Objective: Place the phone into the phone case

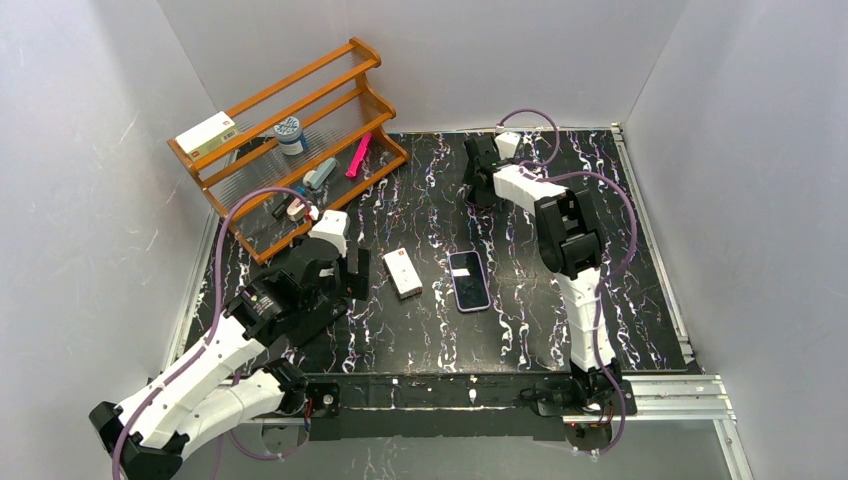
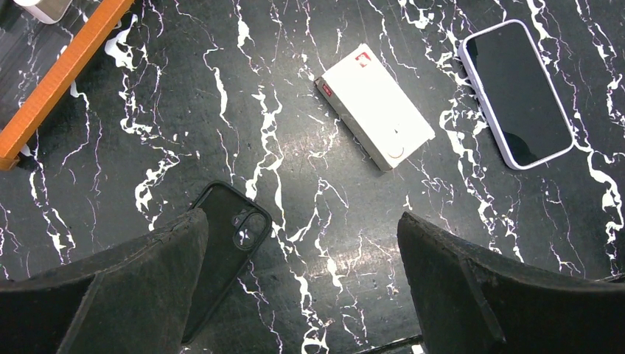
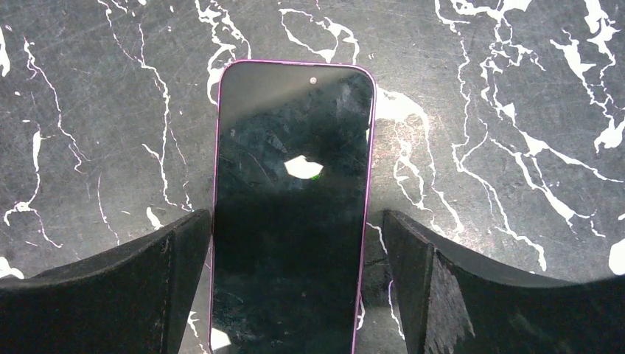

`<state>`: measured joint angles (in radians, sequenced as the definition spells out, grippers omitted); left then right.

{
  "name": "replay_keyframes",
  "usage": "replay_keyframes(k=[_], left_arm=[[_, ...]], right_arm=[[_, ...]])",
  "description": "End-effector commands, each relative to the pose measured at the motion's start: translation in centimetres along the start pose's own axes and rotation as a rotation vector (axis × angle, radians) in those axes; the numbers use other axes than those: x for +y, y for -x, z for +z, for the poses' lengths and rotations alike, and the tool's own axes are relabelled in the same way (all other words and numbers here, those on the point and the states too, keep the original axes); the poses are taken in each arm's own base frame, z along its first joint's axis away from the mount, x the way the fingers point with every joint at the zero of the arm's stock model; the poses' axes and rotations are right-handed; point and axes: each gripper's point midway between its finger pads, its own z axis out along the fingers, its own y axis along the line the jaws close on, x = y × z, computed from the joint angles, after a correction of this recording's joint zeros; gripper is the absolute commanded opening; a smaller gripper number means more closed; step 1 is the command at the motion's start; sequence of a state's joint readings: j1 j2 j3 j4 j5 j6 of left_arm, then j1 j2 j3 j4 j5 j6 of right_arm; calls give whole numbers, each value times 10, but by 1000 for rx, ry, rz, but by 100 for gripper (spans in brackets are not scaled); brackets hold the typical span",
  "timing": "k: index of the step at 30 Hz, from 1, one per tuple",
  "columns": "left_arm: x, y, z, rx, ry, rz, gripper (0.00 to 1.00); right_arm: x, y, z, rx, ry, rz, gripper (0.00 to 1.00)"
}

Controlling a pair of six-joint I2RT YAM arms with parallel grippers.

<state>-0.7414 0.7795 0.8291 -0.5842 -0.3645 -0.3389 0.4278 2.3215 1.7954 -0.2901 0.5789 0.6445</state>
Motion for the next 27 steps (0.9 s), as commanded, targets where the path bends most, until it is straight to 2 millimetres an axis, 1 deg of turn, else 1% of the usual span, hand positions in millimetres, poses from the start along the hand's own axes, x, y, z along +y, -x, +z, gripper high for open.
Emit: replay_keyframes(k=[1, 6, 11, 13, 17, 20, 24, 27], left_arm=[[5, 0, 1, -4, 29, 12, 98], [6, -2, 3, 3, 33, 16, 98], [6, -6, 8, 27, 48, 23, 98], [8, -8, 10, 44, 69, 22, 98], [13, -17, 19, 105, 129, 30, 98], [16, -25, 27, 165, 165, 41, 98], [21, -38, 40, 251, 200, 20, 98], [29, -46, 48, 306, 226, -45, 96]], right_arm=[[-3, -23, 9, 48, -31, -75, 94], [-1, -33, 13, 80, -27, -91, 94], [1, -38, 10, 91, 5, -99, 86], [-2, -40, 7, 97, 8, -107, 83], [-9, -40, -6, 93, 30, -112, 77], [-18, -43, -20, 90, 52, -117, 71], [-31, -48, -36, 96, 69, -131, 70], [-44, -51, -49, 95, 72, -134, 70]])
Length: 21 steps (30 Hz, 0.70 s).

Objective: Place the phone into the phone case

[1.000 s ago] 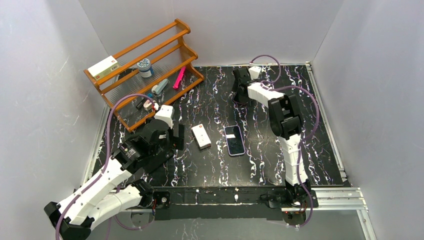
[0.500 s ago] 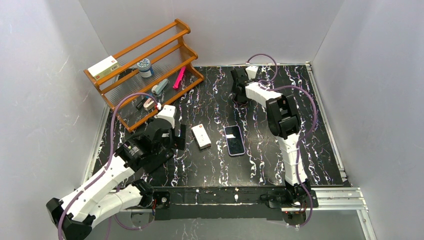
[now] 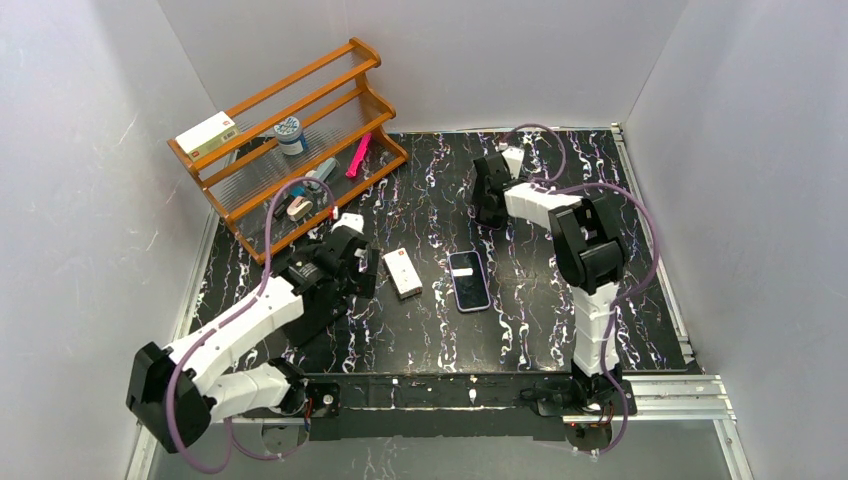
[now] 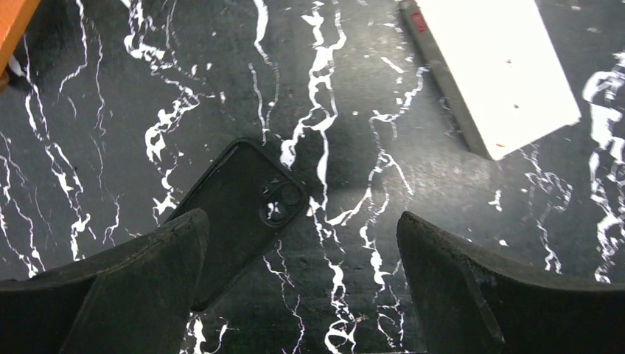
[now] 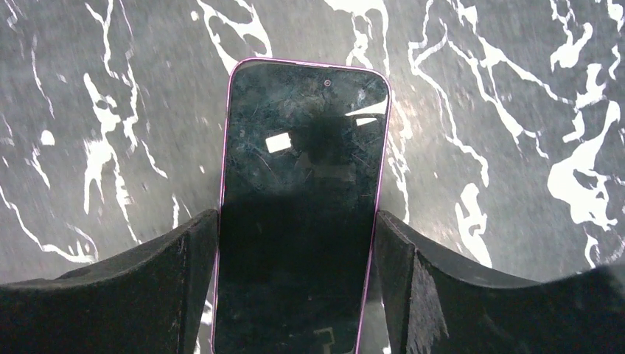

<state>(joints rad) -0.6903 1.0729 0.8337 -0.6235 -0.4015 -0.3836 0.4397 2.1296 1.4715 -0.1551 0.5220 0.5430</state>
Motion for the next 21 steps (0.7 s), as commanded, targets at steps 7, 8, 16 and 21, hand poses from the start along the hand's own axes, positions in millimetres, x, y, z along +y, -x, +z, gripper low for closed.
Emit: replay_keyframes(k=[7, 8, 16, 21], left_arm=[[18, -15, 31, 183, 39, -145, 77], [15, -20, 35, 211, 27, -143, 74], [1, -49, 58, 364, 5, -157, 62], [-4, -63, 68, 425, 7, -179, 50]], right_arm=[[-33, -43, -47, 78, 75, -4, 66], [-35, -46, -50, 79, 84, 1, 65], [-43, -57, -66, 88, 138, 29, 61], [-47, -67, -70, 104, 146, 30, 60]])
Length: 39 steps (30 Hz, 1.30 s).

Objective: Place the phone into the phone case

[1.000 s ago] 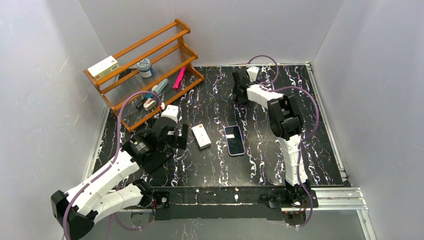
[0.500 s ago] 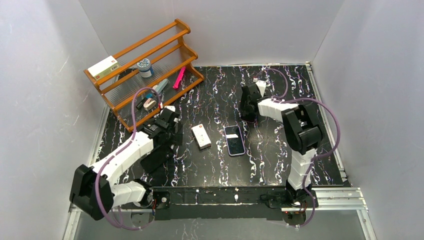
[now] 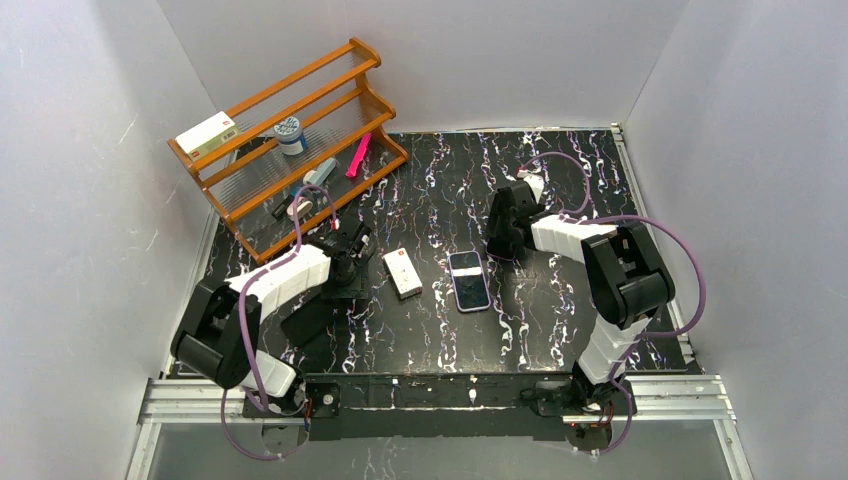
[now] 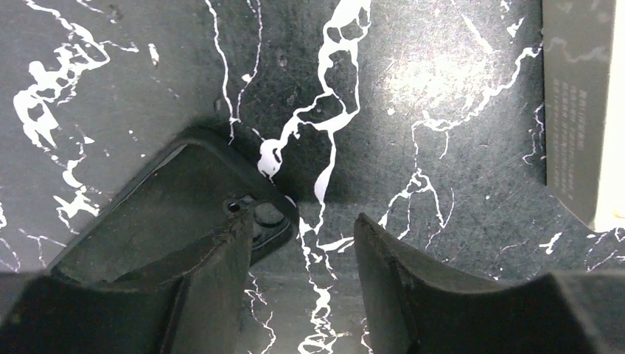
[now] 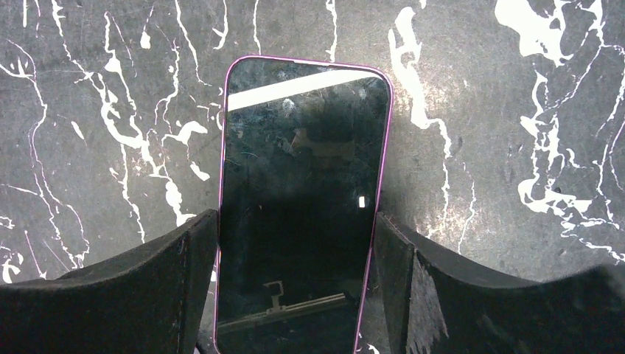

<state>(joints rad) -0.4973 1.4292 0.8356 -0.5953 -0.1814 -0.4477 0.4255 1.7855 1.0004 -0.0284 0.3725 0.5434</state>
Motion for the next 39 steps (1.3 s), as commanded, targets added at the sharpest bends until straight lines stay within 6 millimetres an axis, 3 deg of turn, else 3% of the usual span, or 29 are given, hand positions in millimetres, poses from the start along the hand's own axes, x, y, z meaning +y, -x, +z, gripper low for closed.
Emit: replay_keyframes(k=[1, 6, 11, 16, 21, 28, 34, 37, 39], left_arm=[[-4, -7, 7, 50, -11, -39, 48], [-4, -14, 14, 85, 0, -45, 47], [-13, -19, 17, 129, -34, -55, 20], [-41, -19, 8, 151, -182, -117, 0], [-81, -14, -4, 139, -398, -269, 0], [-119, 16, -24, 78, -621, -497, 0], [-121, 43, -27, -41, -680, -668, 2], [-112, 47, -28, -82, -629, -647, 13], [-104, 46, -27, -83, -566, -598, 28]], right_arm=[[-3, -12, -6, 30, 26, 19, 60], [-12, -17, -10, 35, 22, 19, 60], [-20, -20, -16, 33, 25, 27, 59], [-16, -21, -19, 25, 60, 39, 59], [-17, -48, -22, 89, 99, 58, 58], [-31, -65, -33, 108, 88, 47, 57], [-34, -69, -40, 123, 83, 52, 56], [-39, -73, -45, 138, 64, 40, 56], [-39, -72, -48, 137, 69, 37, 56]])
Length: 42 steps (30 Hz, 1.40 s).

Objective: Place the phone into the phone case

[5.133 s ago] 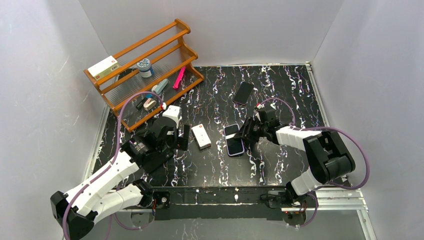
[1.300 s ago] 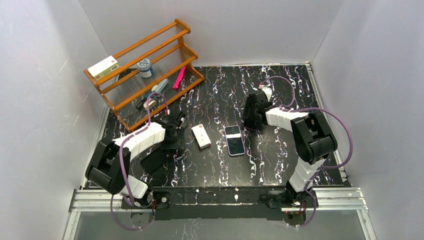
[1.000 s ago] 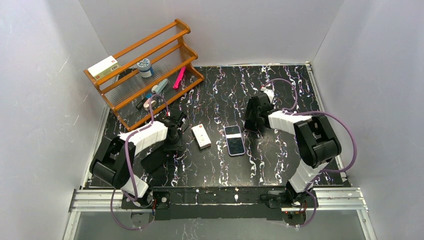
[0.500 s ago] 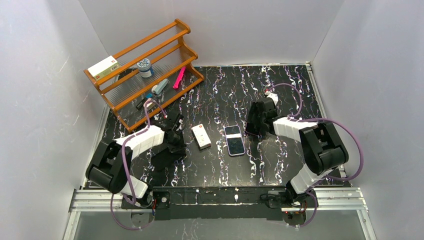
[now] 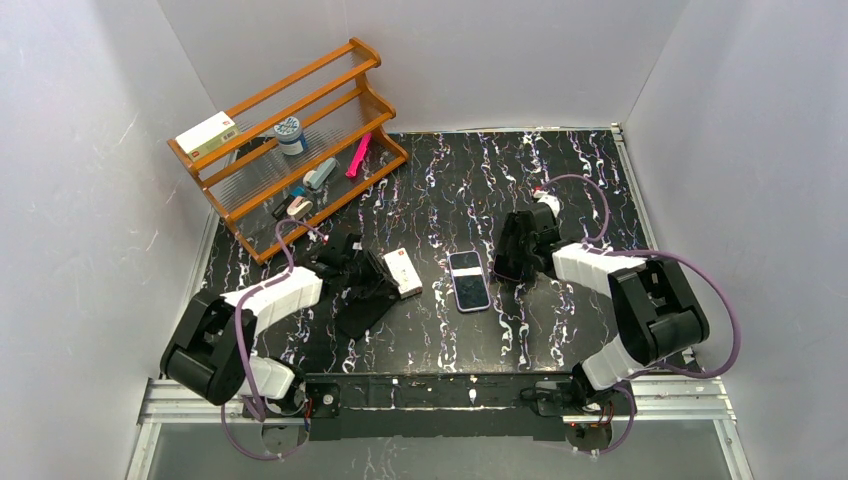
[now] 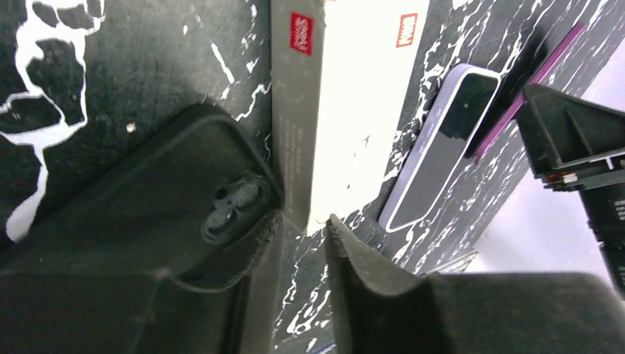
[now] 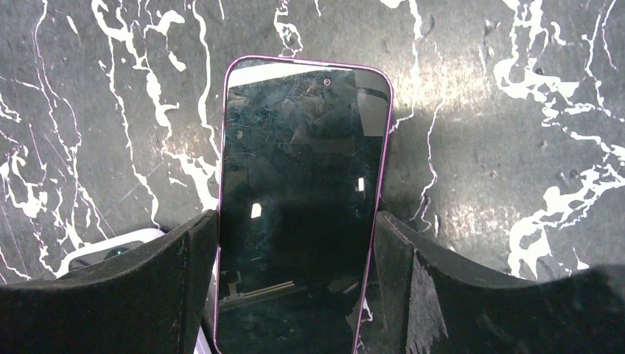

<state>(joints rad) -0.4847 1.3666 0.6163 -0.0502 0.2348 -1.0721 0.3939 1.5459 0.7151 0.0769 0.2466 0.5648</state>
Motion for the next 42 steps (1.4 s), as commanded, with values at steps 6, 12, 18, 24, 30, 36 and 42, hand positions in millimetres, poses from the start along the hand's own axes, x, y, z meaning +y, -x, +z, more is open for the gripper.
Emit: replay_keyframes(k=[6, 12, 18, 24, 30, 36, 42], left_arm=[[5, 43, -43, -187, 184, 196, 57], [35, 67, -69, -256, 377, 342, 59], [66, 52, -55, -132, 449, 387, 61], [88, 37, -33, -23, 479, 401, 61], [99, 17, -27, 66, 469, 384, 57], [90, -13, -26, 158, 355, 286, 35], [65, -28, -27, 182, 215, 188, 27]], right_arm=[[-12, -36, -21, 138, -8, -13, 56], [-5, -38, -34, 154, 42, -5, 52], [-2, -50, -47, 206, 70, -16, 51], [0, -57, -61, 242, 89, -25, 49], [8, -54, -79, 259, 119, -31, 47], [36, -47, -106, 247, 246, 4, 46], [77, -37, -135, 205, 397, 49, 44]])
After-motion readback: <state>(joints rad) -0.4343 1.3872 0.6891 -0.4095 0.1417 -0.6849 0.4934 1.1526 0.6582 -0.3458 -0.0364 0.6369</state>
